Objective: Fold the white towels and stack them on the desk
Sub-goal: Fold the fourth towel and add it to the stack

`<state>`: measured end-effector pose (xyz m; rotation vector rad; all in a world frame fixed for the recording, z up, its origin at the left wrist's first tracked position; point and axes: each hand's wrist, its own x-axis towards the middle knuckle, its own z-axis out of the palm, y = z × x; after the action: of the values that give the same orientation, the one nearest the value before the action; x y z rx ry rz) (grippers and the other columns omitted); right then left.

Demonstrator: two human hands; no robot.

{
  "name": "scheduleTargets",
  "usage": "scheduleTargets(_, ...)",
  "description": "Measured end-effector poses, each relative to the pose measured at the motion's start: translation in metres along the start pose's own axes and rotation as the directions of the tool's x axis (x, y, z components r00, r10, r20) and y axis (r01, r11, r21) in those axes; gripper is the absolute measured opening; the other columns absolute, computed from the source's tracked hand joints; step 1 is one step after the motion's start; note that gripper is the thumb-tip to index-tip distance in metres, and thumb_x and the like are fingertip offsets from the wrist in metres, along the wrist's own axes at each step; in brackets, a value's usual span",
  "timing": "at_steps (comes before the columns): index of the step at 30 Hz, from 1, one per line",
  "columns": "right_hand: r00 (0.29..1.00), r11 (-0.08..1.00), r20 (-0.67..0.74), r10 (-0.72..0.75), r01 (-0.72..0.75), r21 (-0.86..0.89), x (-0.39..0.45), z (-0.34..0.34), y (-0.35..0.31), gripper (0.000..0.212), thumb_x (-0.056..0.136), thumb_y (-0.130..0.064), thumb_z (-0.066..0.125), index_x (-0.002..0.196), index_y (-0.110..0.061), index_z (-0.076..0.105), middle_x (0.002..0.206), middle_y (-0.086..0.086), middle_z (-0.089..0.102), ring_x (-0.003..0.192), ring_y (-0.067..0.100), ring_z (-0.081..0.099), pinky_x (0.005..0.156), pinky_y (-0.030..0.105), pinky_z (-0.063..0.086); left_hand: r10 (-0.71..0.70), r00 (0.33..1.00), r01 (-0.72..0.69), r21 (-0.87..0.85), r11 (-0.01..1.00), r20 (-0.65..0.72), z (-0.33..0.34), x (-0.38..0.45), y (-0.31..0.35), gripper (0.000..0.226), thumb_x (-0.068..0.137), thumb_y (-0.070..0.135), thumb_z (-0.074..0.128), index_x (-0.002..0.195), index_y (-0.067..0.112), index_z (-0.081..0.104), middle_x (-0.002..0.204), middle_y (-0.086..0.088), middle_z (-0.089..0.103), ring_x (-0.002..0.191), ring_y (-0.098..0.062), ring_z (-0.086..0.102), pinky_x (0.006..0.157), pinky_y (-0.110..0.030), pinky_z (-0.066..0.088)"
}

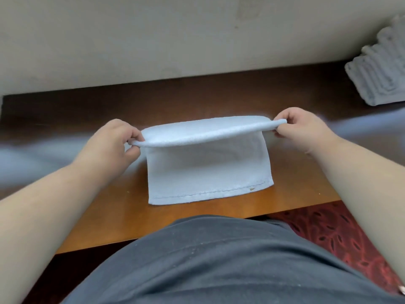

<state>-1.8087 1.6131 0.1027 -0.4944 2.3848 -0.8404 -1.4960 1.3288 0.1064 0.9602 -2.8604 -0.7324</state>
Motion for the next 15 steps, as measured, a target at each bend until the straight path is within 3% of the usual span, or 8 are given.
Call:
scheduleTargets(2,1.0,0.998,0.02,-0.015,0.017,-0.063,-0.016,0.0,0.008,0.014,0.078,-0.026,0.058,0.085,-0.035,0.065,0.085,0.001,0.071,0.068,0.017,0.06,0.058,0.032,0.046,0.055,0.998,-0.055,-0.013,0.998,-0.007,0.004,-0.016,-0.001,0.024,0.078,0.005,0.068,0.086,0.027,0.062,0.095,0.006,0.052,0.082,-0.005,0.044,0.072,-0.026,0.034)
scheduleTargets(6,0.996,0.992,0.09,-0.03,0.04,-0.118,-0.048,0.007,0.031,0.017,0.082,-0.018,0.056,0.081,-0.034,0.063,0.067,-0.01,0.059,0.044,0.003,0.045,0.042,0.021,0.037,0.104,0.99,-0.108,0.036,0.994,0.091,0.021,-0.048,-0.009,0.023,0.076,0.003,0.07,0.085,0.024,0.064,0.09,0.006,0.052,0.086,-0.019,0.051,0.071,-0.034,0.042)
scheduleTargets(9,0.987,0.968,0.138,-0.088,0.117,-0.222,-0.062,0.012,0.043,0.019,0.082,-0.012,0.057,0.081,-0.031,0.062,0.074,-0.01,0.061,0.055,0.001,0.05,0.053,0.025,0.037,0.195,0.969,-0.211,0.092,0.973,0.152,0.032,-0.06,-0.013,0.026,0.071,0.0,0.073,0.084,0.022,0.066,0.087,0.006,0.051,0.082,-0.025,0.053,0.068,-0.039,0.047)
scheduleTargets(12,0.971,0.943,0.194,-0.136,0.187,-0.277,-0.068,0.021,0.054,0.022,0.082,-0.007,0.057,0.08,-0.028,0.061,0.087,-0.011,0.062,0.074,-0.004,0.053,0.059,0.018,0.036,0.275,0.937,-0.306,0.126,0.944,0.215,0.043,-0.066,-0.013,0.031,0.065,-0.001,0.076,0.083,0.022,0.067,0.084,0.006,0.054,0.08,-0.027,0.057,0.065,-0.035,0.045)
scheduleTargets(15,0.953,0.906,0.251,-0.172,0.252,-0.339,-0.068,0.026,0.064,0.021,0.08,-0.005,0.057,0.08,-0.025,0.059,0.087,-0.009,0.06,0.078,-0.003,0.053,0.06,0.016,0.035,0.319,0.917,-0.36,0.153,0.92,0.24,0.05,-0.072,-0.014,0.033,0.06,0.002,0.08,0.081,0.023,0.067,0.083,0.005,0.059,0.077,-0.027,0.059,0.062,-0.036,0.049)
